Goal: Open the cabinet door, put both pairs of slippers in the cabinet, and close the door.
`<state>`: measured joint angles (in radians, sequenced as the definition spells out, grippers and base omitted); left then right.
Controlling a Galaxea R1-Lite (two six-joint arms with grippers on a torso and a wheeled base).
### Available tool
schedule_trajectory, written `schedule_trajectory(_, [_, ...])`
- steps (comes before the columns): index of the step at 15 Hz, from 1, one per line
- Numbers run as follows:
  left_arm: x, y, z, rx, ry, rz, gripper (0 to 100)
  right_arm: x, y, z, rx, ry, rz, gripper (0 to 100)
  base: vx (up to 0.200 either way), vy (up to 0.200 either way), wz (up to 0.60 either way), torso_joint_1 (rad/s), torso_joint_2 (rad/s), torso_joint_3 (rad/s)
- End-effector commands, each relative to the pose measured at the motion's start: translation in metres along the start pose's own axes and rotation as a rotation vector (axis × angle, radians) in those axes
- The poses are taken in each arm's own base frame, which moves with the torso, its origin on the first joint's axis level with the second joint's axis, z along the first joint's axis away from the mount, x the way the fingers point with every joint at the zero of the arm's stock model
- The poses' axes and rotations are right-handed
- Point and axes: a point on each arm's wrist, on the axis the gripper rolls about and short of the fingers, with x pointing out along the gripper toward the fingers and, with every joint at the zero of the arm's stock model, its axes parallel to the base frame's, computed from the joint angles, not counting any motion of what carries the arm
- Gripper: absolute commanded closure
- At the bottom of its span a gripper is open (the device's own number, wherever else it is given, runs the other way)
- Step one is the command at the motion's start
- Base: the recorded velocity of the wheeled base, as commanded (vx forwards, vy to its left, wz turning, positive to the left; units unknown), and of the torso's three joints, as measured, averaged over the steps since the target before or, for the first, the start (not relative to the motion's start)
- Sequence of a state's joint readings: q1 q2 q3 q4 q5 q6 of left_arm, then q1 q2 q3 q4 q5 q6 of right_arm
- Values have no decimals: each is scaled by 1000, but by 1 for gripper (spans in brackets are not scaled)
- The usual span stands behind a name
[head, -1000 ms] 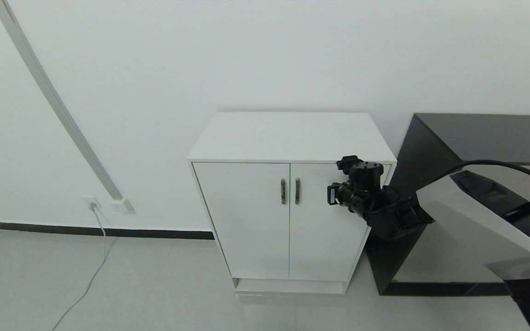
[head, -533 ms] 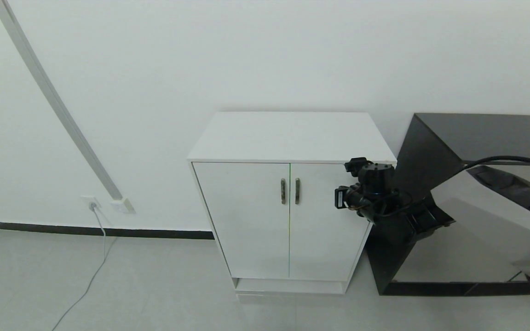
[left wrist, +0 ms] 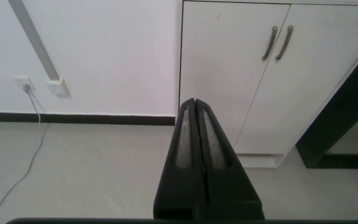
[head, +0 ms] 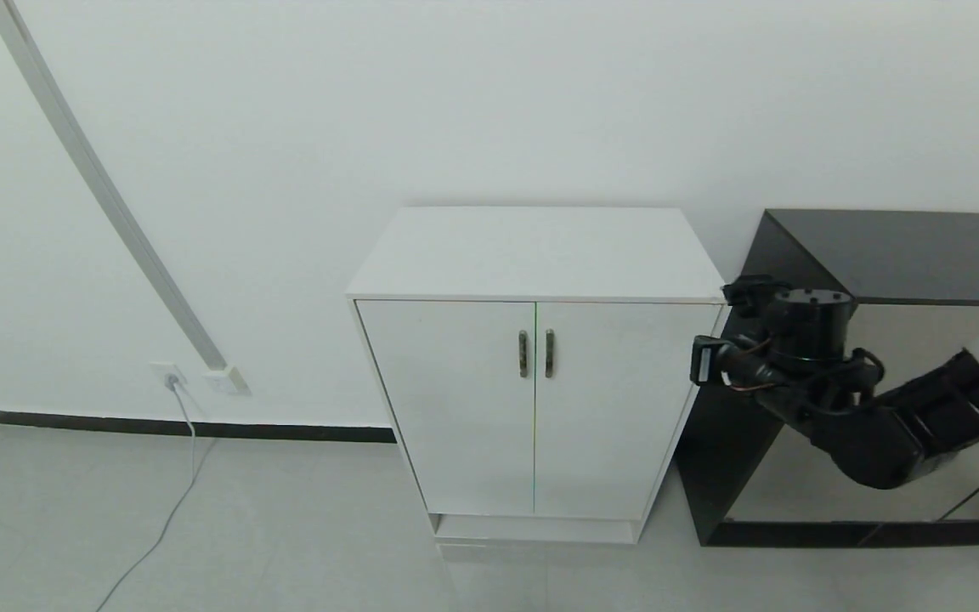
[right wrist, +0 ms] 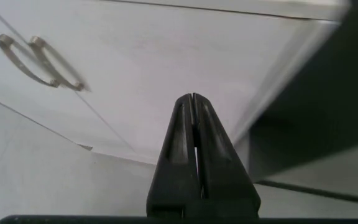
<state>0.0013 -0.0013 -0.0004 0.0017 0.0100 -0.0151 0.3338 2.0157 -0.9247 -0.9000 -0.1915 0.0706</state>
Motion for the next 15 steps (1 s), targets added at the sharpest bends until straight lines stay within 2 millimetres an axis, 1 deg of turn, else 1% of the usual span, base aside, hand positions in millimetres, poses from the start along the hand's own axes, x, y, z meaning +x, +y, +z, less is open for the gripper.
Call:
schedule_trajectory(1, [0,0,0,0,0,-1,100,-44,-42,18,25,-45,-100,100,0,0,0,0,0,0])
schedule_trajectory(3, [0,0,0,0,2,-1,100,-60,-77,10,40,-40,-203,100,0,0,0,0,0,0])
schedule_trajectory(4, [0,0,0,0,0,-1,100,-63,-86,8,43,-39,-230,100,0,0,0,0,0,0])
schedule_trajectory(5, [0,0,0,0,2,-1,100,-73,-110,1,55,-29,-311,100,0,0,0,0,0,0])
schedule_trajectory(6, [0,0,0,0,2,-1,100,-81,-123,-2,62,-27,-355,100,0,0,0,0,0,0])
schedule_trajectory(7, [0,0,0,0,0,-1,100,-87,-130,-5,67,-20,-379,100,0,0,0,0,0,0])
schedule_trajectory(8, [0,0,0,0,0,-1,100,-99,-138,-9,74,-18,-406,100,0,0,0,0,0,0])
schedule_trajectory(11, [0,0,0,0,0,-1,100,-130,-138,-18,80,-16,-385,100,0,0,0,0,0,0])
schedule_trajectory(15, [0,0,0,0,2,-1,100,-173,-123,-33,49,12,-297,100,0,0,0,0,0,0])
